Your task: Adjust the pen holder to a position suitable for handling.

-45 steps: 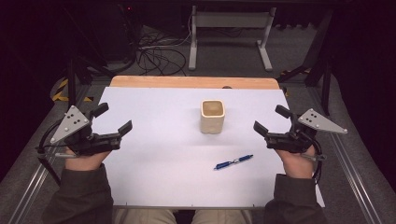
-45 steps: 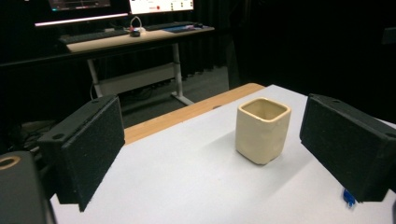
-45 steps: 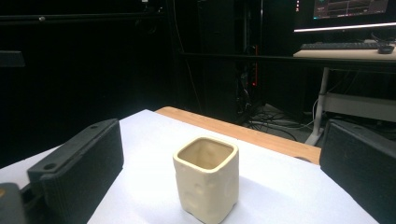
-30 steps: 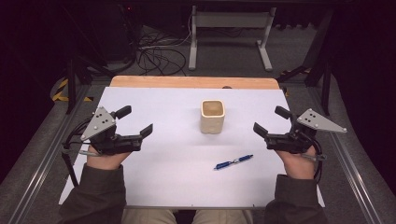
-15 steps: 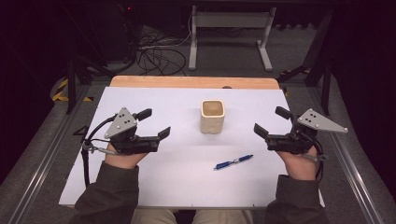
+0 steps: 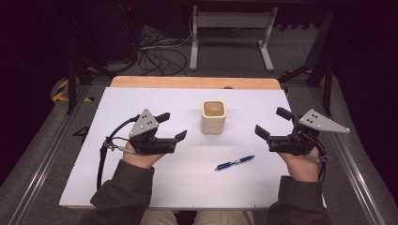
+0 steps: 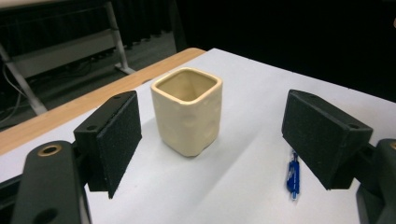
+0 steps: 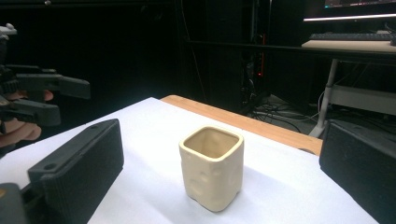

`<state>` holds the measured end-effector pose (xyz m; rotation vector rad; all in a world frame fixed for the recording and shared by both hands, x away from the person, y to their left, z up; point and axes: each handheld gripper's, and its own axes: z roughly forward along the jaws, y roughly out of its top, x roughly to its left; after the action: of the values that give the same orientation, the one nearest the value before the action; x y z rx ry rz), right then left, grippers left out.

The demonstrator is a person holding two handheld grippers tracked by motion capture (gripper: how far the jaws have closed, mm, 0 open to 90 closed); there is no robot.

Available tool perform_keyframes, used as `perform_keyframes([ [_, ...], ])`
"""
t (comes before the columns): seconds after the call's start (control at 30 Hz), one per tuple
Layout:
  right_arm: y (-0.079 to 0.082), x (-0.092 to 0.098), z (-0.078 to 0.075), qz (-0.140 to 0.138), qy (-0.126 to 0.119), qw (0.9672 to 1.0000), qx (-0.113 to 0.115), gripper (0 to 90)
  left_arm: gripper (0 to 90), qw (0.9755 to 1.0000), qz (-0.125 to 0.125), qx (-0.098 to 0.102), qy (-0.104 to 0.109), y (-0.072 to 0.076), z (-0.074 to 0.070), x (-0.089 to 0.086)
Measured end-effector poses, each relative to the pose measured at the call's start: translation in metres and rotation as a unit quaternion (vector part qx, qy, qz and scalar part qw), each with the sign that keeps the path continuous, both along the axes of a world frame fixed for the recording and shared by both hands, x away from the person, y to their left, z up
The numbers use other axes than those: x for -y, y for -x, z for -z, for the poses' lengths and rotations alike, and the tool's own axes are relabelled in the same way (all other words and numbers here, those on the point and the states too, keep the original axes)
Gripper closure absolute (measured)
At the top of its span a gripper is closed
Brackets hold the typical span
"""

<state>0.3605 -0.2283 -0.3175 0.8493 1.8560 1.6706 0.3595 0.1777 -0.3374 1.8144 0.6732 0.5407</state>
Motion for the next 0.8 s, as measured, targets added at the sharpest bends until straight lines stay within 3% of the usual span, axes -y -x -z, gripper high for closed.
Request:
perform_keyframes([
  [0.8,0.002,0.006,-0.003,0.003,0.000,1.0000,-0.005,0.5,25.2,0.9983,0.045,-0.019,-0.033,-0.015,0.015,0.058],
])
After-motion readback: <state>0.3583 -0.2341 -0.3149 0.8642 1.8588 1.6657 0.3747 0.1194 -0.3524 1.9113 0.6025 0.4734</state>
